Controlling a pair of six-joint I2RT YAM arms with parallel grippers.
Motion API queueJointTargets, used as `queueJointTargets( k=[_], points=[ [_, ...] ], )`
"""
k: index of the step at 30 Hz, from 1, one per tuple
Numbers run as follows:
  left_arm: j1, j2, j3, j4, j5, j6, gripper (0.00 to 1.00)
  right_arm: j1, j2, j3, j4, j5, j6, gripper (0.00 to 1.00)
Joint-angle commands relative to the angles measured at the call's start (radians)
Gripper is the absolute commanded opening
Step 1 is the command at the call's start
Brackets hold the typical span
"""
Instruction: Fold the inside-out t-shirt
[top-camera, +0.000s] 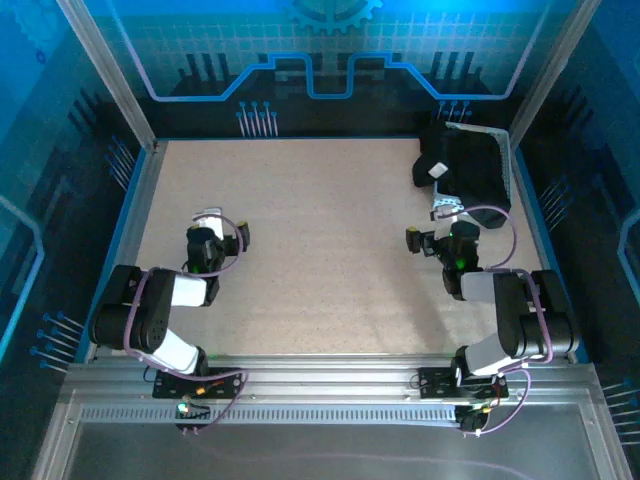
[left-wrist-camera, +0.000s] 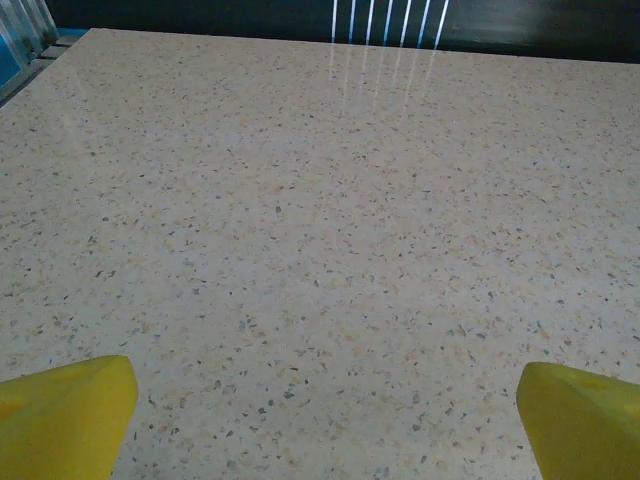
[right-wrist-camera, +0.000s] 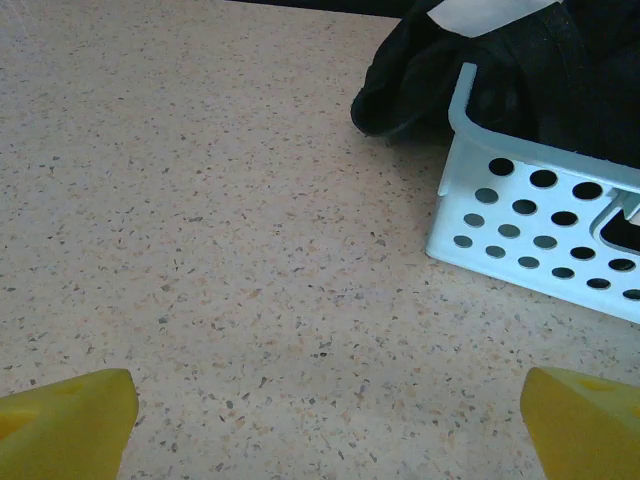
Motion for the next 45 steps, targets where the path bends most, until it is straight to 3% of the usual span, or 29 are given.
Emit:
queueJointTargets(
  k=[1, 36, 40, 45],
  points=[
    [0.010, 0.014, 0.022, 0.036, 0.014, 0.017, 0.99, 0.017, 0.011, 0.020, 0.047, 0.007, 0.008, 1.00],
    [0.009, 0.014, 0.021, 0.037, 0.014, 0.020, 0.99, 0.017, 0.011, 0.020, 0.047, 0.005, 0.008, 1.00],
    [0.006, 0.012, 0.005, 0.066, 0.023, 0.027, 0.99, 0.017, 0.009, 0.019, 0.049, 0.005, 0.009, 1.00],
    [-0.038, -0.027, -0.086, 0.217, 0.006, 0.080, 0.99, 0.027, -0.014, -0.036, 0.125, -0.033, -0.023, 1.00]
  ],
)
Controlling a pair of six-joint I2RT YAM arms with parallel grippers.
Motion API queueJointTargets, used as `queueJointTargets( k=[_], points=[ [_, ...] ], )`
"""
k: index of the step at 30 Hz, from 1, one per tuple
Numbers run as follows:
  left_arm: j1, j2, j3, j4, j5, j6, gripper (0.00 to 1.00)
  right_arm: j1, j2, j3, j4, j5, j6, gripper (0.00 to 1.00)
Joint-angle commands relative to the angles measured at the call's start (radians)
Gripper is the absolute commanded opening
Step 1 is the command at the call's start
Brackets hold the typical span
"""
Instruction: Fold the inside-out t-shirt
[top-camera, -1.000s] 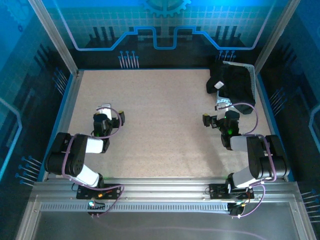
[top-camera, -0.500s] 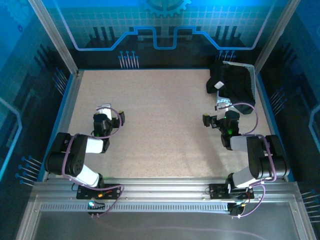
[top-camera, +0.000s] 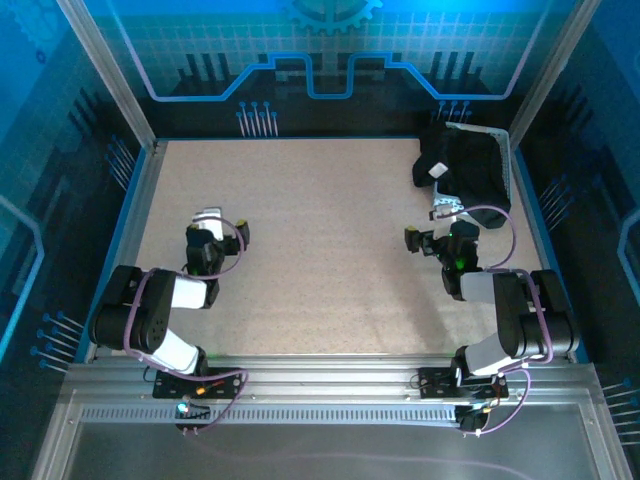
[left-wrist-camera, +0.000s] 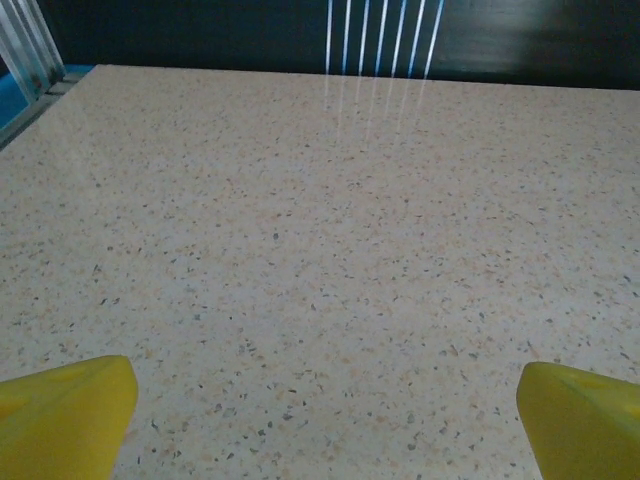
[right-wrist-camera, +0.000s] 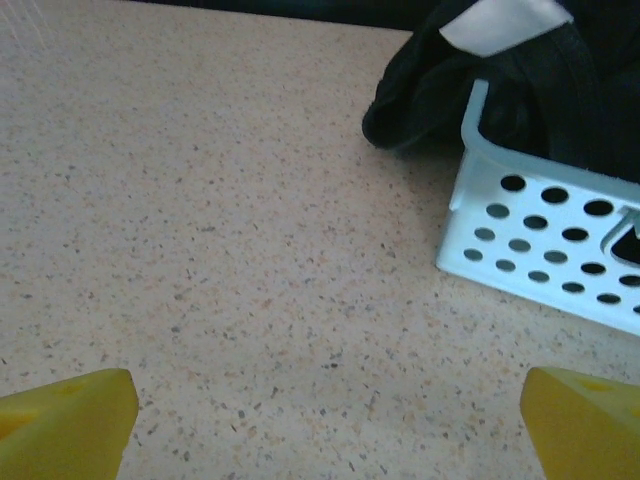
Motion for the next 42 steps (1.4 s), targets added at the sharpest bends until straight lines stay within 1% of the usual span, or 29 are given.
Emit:
queueJointTargets(
  k=[1, 5, 7, 8, 10, 13, 14, 16, 17, 18, 20, 21, 22, 23, 25, 26, 27, 28, 29, 30, 32, 33, 34, 36, 38, 42],
  points=[
    [-0.045, -0.050, -0.070, 0.135, -0.016, 0.068, 0.99, 0.022, -0.024, -0.041, 0.102, -0.024, -0.023, 1.00],
    [-0.116, -0.182, -0.117, 0.120, -0.082, 0.134, 0.99, 0.061, -0.105, -0.079, 0.103, 0.009, -0.059, 1.00],
    [-0.158, -0.265, -0.118, 0.070, -0.139, 0.159, 0.99, 0.093, -0.179, -0.089, 0.050, 0.033, -0.081, 1.00],
    [-0.170, -0.314, -0.113, 0.025, -0.147, 0.148, 0.99, 0.111, -0.225, -0.084, -0.007, 0.049, -0.088, 1.00],
    [-0.178, -0.425, -0.075, -0.127, -0.142, 0.062, 0.99, 0.133, -0.324, -0.073, -0.108, 0.072, -0.078, 1.00],
    [-0.181, -0.556, 0.057, -0.474, -0.112, -0.110, 0.99, 0.142, -0.479, -0.035, -0.263, 0.109, 0.008, 1.00],
    [-0.181, -0.575, 0.111, -0.568, -0.098, -0.154, 0.99, 0.144, -0.527, 0.002, -0.347, 0.141, 0.050, 1.00],
    [-0.182, -0.587, 0.188, -0.688, -0.093, -0.234, 0.99, 0.139, -0.585, 0.096, -0.518, 0.219, 0.164, 1.00],
    [-0.181, -0.588, 0.231, -0.769, -0.123, -0.304, 0.99, 0.129, -0.602, 0.154, -0.620, 0.234, 0.222, 1.00],
    [-0.181, -0.587, 0.278, -0.862, -0.163, -0.369, 0.99, 0.105, -0.607, 0.222, -0.723, 0.198, 0.276, 1.00],
    [-0.180, -0.575, 0.368, -1.031, -0.199, -0.451, 0.99, 0.038, -0.590, 0.336, -0.876, 0.040, 0.357, 1.00],
    [-0.179, -0.566, 0.406, -1.088, -0.186, -0.450, 0.99, -0.004, -0.578, 0.372, -0.918, -0.047, 0.404, 1.00],
    [-0.178, -0.559, 0.429, -1.130, -0.170, -0.445, 0.99, -0.047, -0.571, 0.388, -0.921, -0.136, 0.440, 1.00],
    [-0.179, -0.553, 0.455, -1.169, -0.161, -0.454, 0.99, -0.097, -0.567, 0.384, -0.886, -0.232, 0.462, 1.00],
    [-0.176, -0.554, 0.469, -1.211, -0.170, -0.508, 0.99, -0.170, -0.573, 0.344, -0.799, -0.297, 0.573, 1.00],
    [-0.167, -0.561, 0.463, -1.221, -0.171, -0.552, 0.99, -0.206, -0.569, 0.322, -0.721, -0.357, 0.588, 1.00],
    [-0.160, -0.571, 0.448, -1.220, -0.159, -0.591, 0.99, -0.223, -0.549, 0.328, -0.685, -0.399, 0.573, 1.00],
    [-0.149, -0.581, 0.430, -1.196, -0.122, -0.595, 0.99, -0.217, -0.523, 0.370, -0.747, -0.376, 0.539, 1.00],
    [-0.140, -0.588, 0.407, -1.160, -0.070, -0.573, 0.99, -0.196, -0.482, 0.441, -0.843, -0.320, 0.488, 1.00],
    [-0.138, -0.589, 0.397, -1.144, -0.045, -0.558, 0.99, -0.170, -0.437, 0.507, -0.919, -0.267, 0.435, 1.00],
    [-0.138, -0.568, 0.406, -1.148, 0.013, -0.531, 0.99, -0.136, -0.358, 0.589, -0.992, -0.170, 0.389, 1.00],
    [-0.138, -0.552, 0.414, -1.154, 0.040, -0.522, 0.99, -0.132, -0.314, 0.623, -1.014, -0.147, 0.388, 1.00],
    [-0.139, -0.536, 0.421, -1.157, 0.064, -0.516, 0.99, -0.132, -0.278, 0.649, -1.021, -0.143, 0.382, 1.00],
    [-0.141, -0.501, 0.431, -1.155, 0.118, -0.510, 0.99, -0.126, -0.162, 0.722, -1.042, -0.100, 0.373, 1.00],
    [-0.145, -0.479, 0.433, -1.149, 0.155, -0.508, 0.99, -0.126, -0.054, 0.800, -1.072, -0.086, 0.363, 0.99],
    [-0.153, -0.457, 0.430, -1.137, 0.178, -0.504, 0.99, -0.128, 0.150, 0.961, -1.133, -0.083, 0.348, 0.95]
  ],
)
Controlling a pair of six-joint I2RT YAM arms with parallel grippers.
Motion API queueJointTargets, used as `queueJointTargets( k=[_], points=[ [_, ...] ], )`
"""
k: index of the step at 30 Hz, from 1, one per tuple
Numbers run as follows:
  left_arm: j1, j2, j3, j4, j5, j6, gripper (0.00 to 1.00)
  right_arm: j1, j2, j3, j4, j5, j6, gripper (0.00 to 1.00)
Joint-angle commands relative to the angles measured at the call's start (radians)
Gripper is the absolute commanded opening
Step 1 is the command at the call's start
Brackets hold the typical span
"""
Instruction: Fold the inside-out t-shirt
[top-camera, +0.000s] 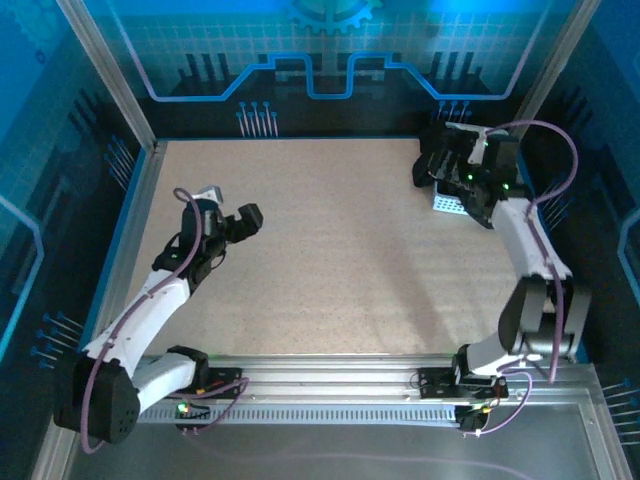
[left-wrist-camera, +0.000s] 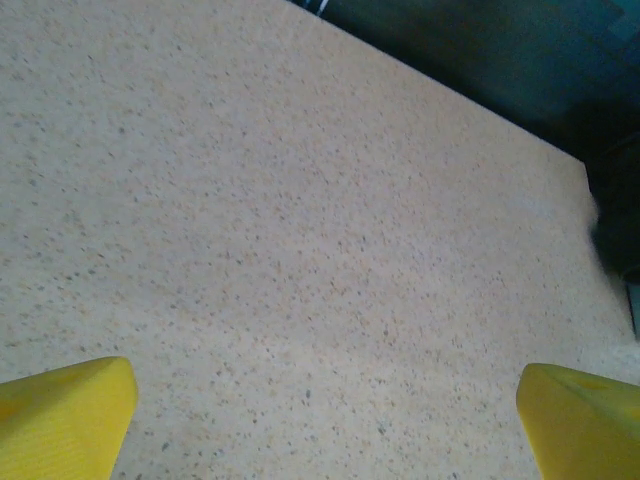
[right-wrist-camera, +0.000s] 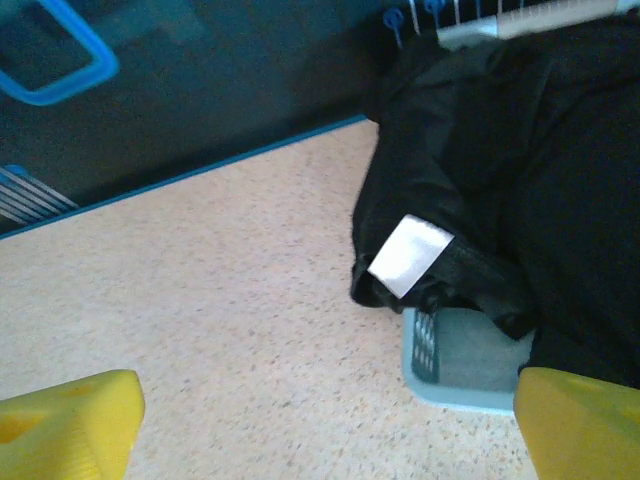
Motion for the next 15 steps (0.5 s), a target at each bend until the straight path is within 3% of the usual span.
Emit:
queueJointTargets(
  k=[1, 6, 15],
  points=[
    [-0.008, 0.009, 0.015, -0.003, 0.070, 0.009, 0.99, 0.005, 0.144, 0.114, -0.116, 0.027, -0.030, 0.94],
    [-0.019, 0.014, 0.008, 0.004, 0.071, 0.025, 0.99, 0.005, 0.332, 0.270, -0.166, -0.009, -0.037, 0.92],
    [-0.019, 0.019, 0.001, 0.024, 0.098, 0.035, 0.99, 0.003, 0.542, 0.506, -0.289, 0.068, -0.053, 0.88]
  ],
)
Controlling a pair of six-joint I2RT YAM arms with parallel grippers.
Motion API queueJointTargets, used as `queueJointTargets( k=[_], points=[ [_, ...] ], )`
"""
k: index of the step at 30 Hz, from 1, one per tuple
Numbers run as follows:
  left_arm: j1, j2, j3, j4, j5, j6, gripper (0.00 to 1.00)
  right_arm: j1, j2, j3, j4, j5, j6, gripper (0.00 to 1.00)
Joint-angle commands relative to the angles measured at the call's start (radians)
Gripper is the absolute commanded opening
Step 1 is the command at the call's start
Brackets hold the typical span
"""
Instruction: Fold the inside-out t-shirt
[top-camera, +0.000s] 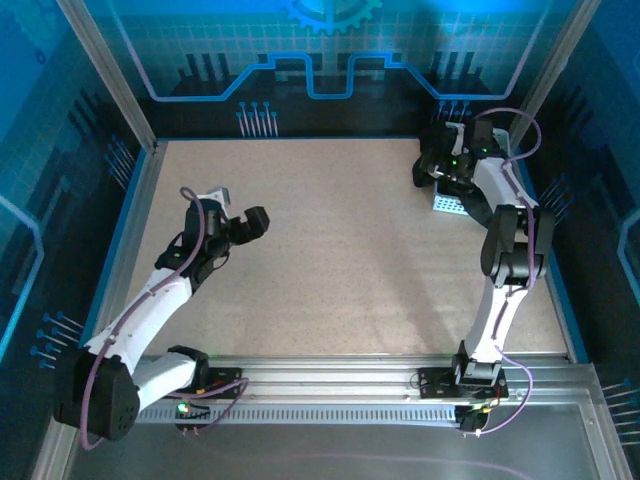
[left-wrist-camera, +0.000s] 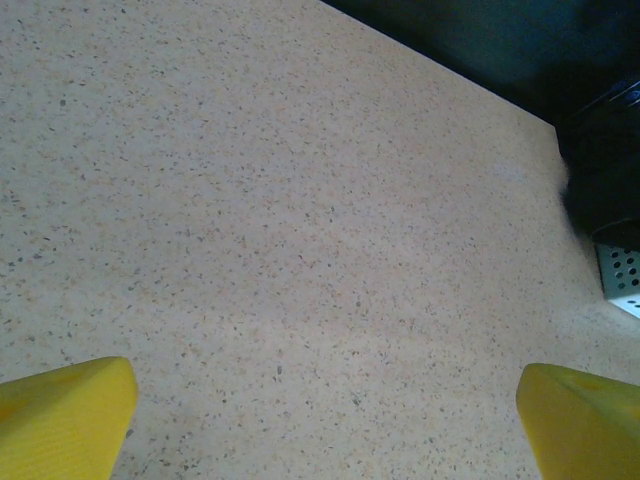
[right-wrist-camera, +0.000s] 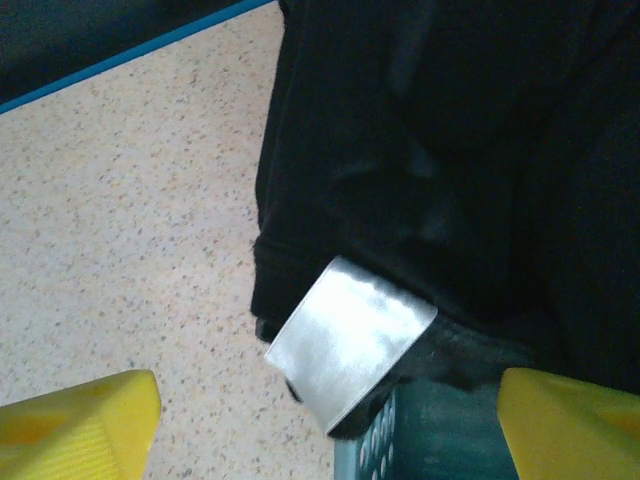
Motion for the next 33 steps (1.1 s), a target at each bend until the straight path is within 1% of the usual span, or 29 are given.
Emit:
queueJointTargets(
  k=[1, 7, 10, 12, 14, 18, 22, 23, 24, 25, 27, 28, 30, 31, 33],
  points=[
    [-0.005, 0.010, 0.001, 0.022, 0.036, 0.023, 0.99, 0.003, 0.065, 0.105, -0.093, 0.032, -0.015, 0.86],
    [-0.007, 0.020, 0.014, 0.021, 0.040, 0.025, 0.99, 0.011, 0.172, 0.254, -0.178, 0.003, -0.021, 0.77],
    [-0.006, 0.028, 0.022, 0.016, 0.040, 0.025, 0.99, 0.016, 0.204, 0.307, -0.211, 0.000, -0.026, 0.70],
    [-0.007, 0.032, 0.024, 0.016, 0.041, 0.025, 0.99, 0.019, 0.211, 0.330, -0.224, 0.004, -0.030, 0.62],
    [-0.007, 0.037, 0.026, 0.014, 0.040, 0.026, 0.99, 0.027, 0.204, 0.344, -0.238, 0.037, -0.038, 0.50],
    [-0.007, 0.047, 0.029, 0.013, 0.045, 0.026, 0.99, 0.038, 0.165, 0.345, -0.237, 0.087, -0.061, 0.32],
    [-0.007, 0.053, 0.028, 0.012, 0.041, 0.026, 0.99, 0.035, 0.172, 0.391, -0.271, 0.091, -0.069, 0.13],
    [-0.007, 0.051, 0.027, 0.013, 0.041, 0.024, 0.99, 0.035, 0.173, 0.395, -0.275, 0.089, -0.073, 0.10],
    [-0.007, 0.050, 0.028, 0.012, 0.040, 0.023, 0.99, 0.035, 0.175, 0.398, -0.277, 0.089, -0.073, 0.08],
    [-0.007, 0.049, 0.027, 0.012, 0.041, 0.024, 0.99, 0.036, 0.175, 0.402, -0.282, 0.097, -0.074, 0.10],
    [-0.007, 0.043, 0.024, 0.011, 0.039, 0.025, 0.99, 0.034, 0.175, 0.402, -0.286, 0.106, -0.071, 0.35],
    [-0.007, 0.041, 0.023, 0.011, 0.039, 0.026, 0.99, 0.034, 0.174, 0.395, -0.280, 0.097, -0.074, 0.38],
    [-0.007, 0.039, 0.019, 0.012, 0.036, 0.027, 0.99, 0.034, 0.181, 0.393, -0.278, 0.086, -0.076, 0.36],
    [-0.007, 0.040, 0.020, 0.012, 0.036, 0.027, 0.99, 0.034, 0.189, 0.396, -0.282, 0.085, -0.076, 0.38],
    [-0.007, 0.041, 0.019, 0.011, 0.036, 0.027, 0.99, 0.034, 0.201, 0.398, -0.285, 0.083, -0.076, 0.44]
  ],
)
